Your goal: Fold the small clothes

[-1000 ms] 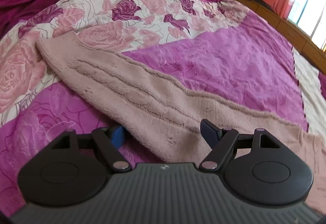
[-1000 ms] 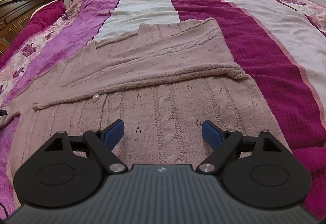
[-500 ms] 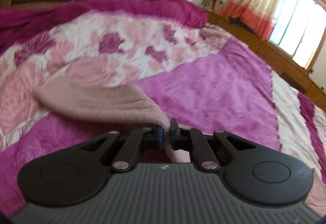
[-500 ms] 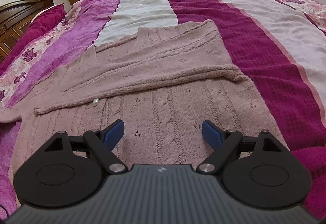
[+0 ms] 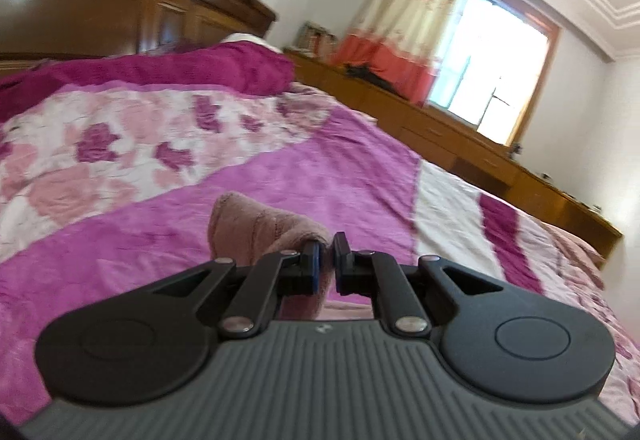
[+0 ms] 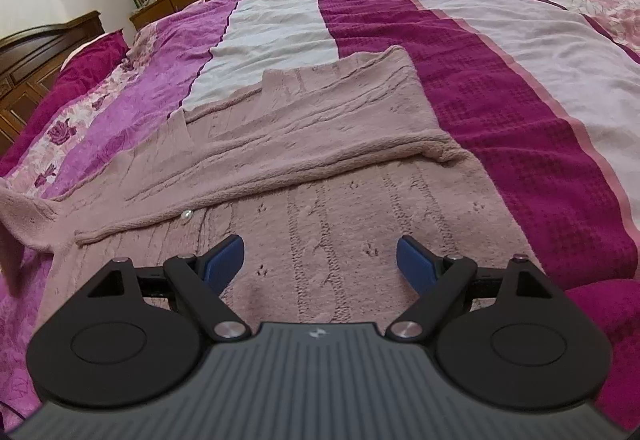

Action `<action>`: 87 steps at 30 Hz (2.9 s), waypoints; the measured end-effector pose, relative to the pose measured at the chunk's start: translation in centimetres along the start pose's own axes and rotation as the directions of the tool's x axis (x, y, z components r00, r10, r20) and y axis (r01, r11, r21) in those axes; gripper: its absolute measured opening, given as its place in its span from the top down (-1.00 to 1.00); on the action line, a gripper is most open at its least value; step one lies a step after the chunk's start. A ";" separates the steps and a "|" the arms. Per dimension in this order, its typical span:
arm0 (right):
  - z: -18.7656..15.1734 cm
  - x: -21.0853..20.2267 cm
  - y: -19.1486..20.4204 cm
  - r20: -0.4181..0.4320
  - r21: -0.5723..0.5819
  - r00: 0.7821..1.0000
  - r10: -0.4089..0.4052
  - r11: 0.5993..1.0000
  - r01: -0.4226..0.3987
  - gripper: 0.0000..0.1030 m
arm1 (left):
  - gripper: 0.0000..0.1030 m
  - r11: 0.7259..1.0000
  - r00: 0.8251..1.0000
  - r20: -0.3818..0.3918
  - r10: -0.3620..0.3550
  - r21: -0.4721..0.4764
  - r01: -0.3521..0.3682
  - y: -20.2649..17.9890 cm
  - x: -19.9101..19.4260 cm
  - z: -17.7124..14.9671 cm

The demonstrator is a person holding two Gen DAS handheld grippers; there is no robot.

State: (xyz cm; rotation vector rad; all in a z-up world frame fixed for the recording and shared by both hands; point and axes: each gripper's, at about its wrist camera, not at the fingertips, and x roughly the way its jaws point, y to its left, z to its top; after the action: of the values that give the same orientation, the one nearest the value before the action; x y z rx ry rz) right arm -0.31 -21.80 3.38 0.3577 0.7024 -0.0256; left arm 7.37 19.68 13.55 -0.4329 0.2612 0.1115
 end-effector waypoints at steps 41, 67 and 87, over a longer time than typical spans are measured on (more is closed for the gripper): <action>0.3 0.4 1.6 -0.023 -0.010 0.991 0.131 0.991 -0.131 -0.71 | 0.26 0.976 0.887 -0.462 -0.005 0.189 0.104 -6.5 0.8 -12.3; 4.3 12.3 20.0 -0.284 -0.035 0.859 0.427 0.890 -0.454 -0.62 | 0.25 0.978 0.890 -0.449 0.085 0.209 0.012 -3.1 -0.3 -13.5; 8.3 7.9 23.3 -0.013 -0.453 0.936 0.351 0.833 -0.318 0.82 | 0.25 0.985 0.886 -0.459 0.059 0.171 0.023 -2.2 0.3 -13.4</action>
State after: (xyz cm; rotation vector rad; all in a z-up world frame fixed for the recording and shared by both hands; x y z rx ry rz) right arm 14.30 -1.94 11.50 0.0270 0.5459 0.4540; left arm 5.00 11.99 2.65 -0.2785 0.7433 0.0002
